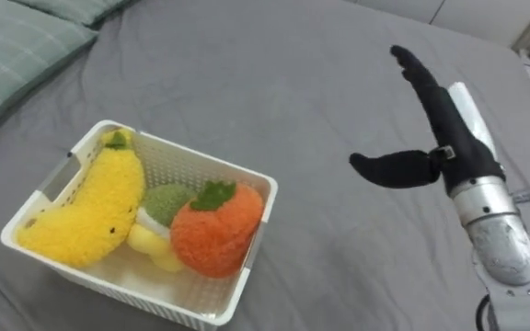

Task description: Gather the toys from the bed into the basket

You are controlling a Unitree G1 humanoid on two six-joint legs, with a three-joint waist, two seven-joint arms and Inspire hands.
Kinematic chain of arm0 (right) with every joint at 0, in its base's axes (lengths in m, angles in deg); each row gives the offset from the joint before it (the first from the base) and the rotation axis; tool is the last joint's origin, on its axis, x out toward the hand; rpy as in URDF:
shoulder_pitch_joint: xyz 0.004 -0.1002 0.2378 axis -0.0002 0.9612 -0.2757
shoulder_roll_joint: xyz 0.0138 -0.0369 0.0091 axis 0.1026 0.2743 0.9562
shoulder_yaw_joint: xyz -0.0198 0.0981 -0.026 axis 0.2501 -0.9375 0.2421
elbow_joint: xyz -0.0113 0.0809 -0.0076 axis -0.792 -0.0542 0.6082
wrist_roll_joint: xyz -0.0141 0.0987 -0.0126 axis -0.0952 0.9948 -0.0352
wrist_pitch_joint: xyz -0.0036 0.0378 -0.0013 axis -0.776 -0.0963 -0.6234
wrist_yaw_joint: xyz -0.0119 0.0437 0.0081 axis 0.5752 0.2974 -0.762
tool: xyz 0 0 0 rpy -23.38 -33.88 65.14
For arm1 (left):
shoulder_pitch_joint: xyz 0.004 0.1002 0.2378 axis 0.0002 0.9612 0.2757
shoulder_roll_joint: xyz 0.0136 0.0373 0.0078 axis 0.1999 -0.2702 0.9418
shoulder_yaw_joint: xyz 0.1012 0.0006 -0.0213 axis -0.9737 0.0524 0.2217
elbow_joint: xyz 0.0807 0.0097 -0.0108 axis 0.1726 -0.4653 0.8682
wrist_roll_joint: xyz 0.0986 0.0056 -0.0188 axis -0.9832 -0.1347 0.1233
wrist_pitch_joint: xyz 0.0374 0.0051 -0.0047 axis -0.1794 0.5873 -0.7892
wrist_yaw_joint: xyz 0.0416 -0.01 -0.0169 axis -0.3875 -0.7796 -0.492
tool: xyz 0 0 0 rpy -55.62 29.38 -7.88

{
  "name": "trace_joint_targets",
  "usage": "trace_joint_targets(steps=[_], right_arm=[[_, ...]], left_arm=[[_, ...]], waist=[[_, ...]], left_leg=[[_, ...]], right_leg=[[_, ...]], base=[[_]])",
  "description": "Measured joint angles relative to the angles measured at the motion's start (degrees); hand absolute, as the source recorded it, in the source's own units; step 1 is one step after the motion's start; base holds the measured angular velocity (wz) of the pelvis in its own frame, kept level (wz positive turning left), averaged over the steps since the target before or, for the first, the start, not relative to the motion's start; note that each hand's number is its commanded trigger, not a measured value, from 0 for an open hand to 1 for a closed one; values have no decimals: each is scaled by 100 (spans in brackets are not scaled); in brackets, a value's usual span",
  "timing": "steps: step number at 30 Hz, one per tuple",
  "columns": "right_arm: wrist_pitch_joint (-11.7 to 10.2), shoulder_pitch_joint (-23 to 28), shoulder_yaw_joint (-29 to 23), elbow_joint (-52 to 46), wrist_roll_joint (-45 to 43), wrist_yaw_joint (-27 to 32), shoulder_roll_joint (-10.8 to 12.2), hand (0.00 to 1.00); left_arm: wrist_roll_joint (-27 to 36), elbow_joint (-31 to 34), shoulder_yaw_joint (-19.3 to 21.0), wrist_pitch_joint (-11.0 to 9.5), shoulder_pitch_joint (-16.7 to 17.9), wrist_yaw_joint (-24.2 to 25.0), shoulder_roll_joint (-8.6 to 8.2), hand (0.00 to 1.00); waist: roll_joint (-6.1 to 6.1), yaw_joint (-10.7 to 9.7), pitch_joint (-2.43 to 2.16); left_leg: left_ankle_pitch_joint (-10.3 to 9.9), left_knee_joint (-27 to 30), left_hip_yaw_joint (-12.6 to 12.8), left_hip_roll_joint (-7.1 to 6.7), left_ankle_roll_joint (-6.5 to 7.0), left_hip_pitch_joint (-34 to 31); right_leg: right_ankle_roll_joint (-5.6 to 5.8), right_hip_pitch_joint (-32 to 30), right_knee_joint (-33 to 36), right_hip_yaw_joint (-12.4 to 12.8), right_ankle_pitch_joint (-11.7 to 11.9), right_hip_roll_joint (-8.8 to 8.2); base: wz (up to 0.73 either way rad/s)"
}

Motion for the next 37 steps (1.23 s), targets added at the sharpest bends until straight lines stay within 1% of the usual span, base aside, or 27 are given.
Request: trace_joint_targets(steps=[2,3,5,6,7,9,10,11,12,13,15,16,17,18,21,22,23,25,27,28,30,31,32,33,34,36,37], right_arm=[[-30,110,-202,50,287,120,-1,0],[-42,174,-326,96,502,206,-1,0],[-47,278,-476,104,855,327,-2,0],[-56,309,-584,110,962,387,-2,0],[-68,307,-643,122,991,416,-6,0],[-201,317,-899,210,1188,629,-9,0],[-243,317,-943,260,1226,688,-8,0],[-341,315,-1008,411,1407,783,-8,0],[-362,311,-1067,589,1669,844,-8,0],[-363,311,-1088,676,1880,861,-8,0],[-367,336,-1105,1044,2691,1012,-5,0],[-368,342,-1106,1155,2871,1047,-5,0],[-365,354,-1106,1361,3154,1123,-5,0],[-365,363,-1107,1519,3336,1211,-4,0],[-370,475,-1114,1963,3829,1350,0,0],[-380,476,-1111,2121,3922,1367,0,0],[-400,478,-1109,2542,4052,1404,3,0],[-407,531,-1113,3179,4081,1468,38,0],[-421,606,-1103,4088,4088,1505,114,0],[-420,625,-1102,4353,4088,1501,120,0],[-425,680,-1104,5334,4073,1474,150,0],[-433,680,-1105,5614,4065,1451,151,0],[-461,698,-1103,6179,4062,1430,155,0],[-470,733,-1091,6700,4075,1414,172,0],[-468,749,-1087,6940,4085,1383,187,0],[-456,771,-1056,7704,4058,1230,267,0],[-455,780,-1047,7894,4061,1196,289,0]], left_arm=[[-7,-51,57,-42,-9,-30,-11,0],[-7,-53,58,-40,-9,-85,-15,0],[3,-77,66,-37,81,-150,-23,0],[3,-95,63,-35,130,-194,-34,0],[4,-102,62,-35,146,-211,-42,0],[10,-162,60,-30,157,-246,-49,0],[20,-167,57,-24,172,-255,-49,0],[21,-168,49,-3,195,-266,-47,0],[32,-168,45,17,208,-279,-47,0],[33,-168,44,20,220,-286,-48,0],[64,-173,41,24,269,-327,-62,0],[86,-174,41,25,275,-344,-76,0],[136,-174,41,25,287,-385,-121,0],[165,-173,43,27,309,-408,-173,0],[353,-172,41,45,340,-427,-197,0],[431,-167,37,45,338,-428,-198,0],[530,-167,37,45,332,-437,-200,0],[541,-173,46,46,335,-436,-200,0],[543,-172,43,45,345,-423,-196,0],[541,-172,43,44,345,-420,-195,0],[541,-185,61,32,379,-372,-193,0],[541,-219,73,14,375,-367,-188,0],[537,-267,114,-6,363,-357,-183,0],[534,-282,157,-12,363,-327,-183,0],[534,-282,166,-13,364,-316,-183,0],[527,-350,176,-17,417,-302,-181,0],[515,-393,191,-20,415,-299,-178,0]], waist=[[9,-36,-8],[2,-108,-7],[-5,-184,-11],[5,-279,-4],[8,-304,-3],[27,-343,-1],[36,-345,0],[43,-374,3],[49,-434,6],[53,-457,8],[88,-484,21],[97,-509,26],[104,-561,14],[158,-629,-5],[260,-735,-28],[265,-756,-29],[260,-773,-27],[256,-773,-23],[245,-796,-19],[245,-789,-22],[238,-780,-22],[254,-785,-30],[225,-788,-30],[218,-755,-45],[219,-746,-50],[232,-741,-45],[242,-741,-41]], left_leg=[[-8,-5,140,25,-10,18],[-18,-5,231,51,-18,18],[-57,6,320,88,-35,29],[-68,8,378,104,-43,46],[-72,13,407,112,-45,51],[-76,22,527,139,-51,61],[-78,22,563,146,-55,71],[-80,24,599,159,-58,75],[-80,25,620,166,-58,80],[-80,23,628,167,-59,80],[-92,19,722,182,-69,70],[-93,20,726,182,-69,67],[-102,13,728,182,-66,55],[-113,16,730,183,-61,10],[-121,11,727,185,-61,39],[-120,22,723,185,-62,47],[-119,28,720,187,-63,85],[-122,18,716,187,-65,95],[-147,15,696,184,-59,88],[-152,21,693,183,-59,93],[-157,21,692,178,-59,109],[-157,22,689,177,-60,110],[-157,28,665,176,-61,112],[-160,29,651,176,-66,115],[-162,28,648,175,-69,118],[-170,32,633,174,-80,143],[-175,30,630,174,-86,171]], right_leg=[[-3,-53,25,102,3,11],[-13,-67,35,161,12,23],[-28,-74,36,234,27,58],[-37,-85,38,305,34,77],[-39,-123,41,335,40,88],[-51,-192,100,435,51,120],[-54,-224,101,469,52,123],[-58,-227,102,500,70,126],[-62,-237,102,510,80,126],[-62,-241,105,520,79,128],[-66,-250,106,612,85,179],[-66,-254,106,623,87,180],[-65,-261,109,634,87,180],[-60,-282,106,636,90,180],[-55,-244,97,629,92,180],[-55,-237,95,628,92,179],[-56,-216,94,629,92,180],[-55,-185,82,628,91,179],[-49,-163,77,566,73,169],[-47,-154,76,563,67,166],[-45,-140,79,573,47,163],[-45,-133,76,570,46,167],[-45,-111,64,570,42,172],[-48,-106,62,550,34,171],[-50,-102,63,544,25,171],[-51,-69,59,549,-9,172],[-49,-38,36,546,-17,174]], base=[[-37],[-37],[-29],[-26],[-25],[-26],[-24],[-16],[-11],[-10],[-18],[-10],[0],[0],[0],[0],[0],[0],[6],[5],[0],[0],[6],[7],[4],[0],[0]])
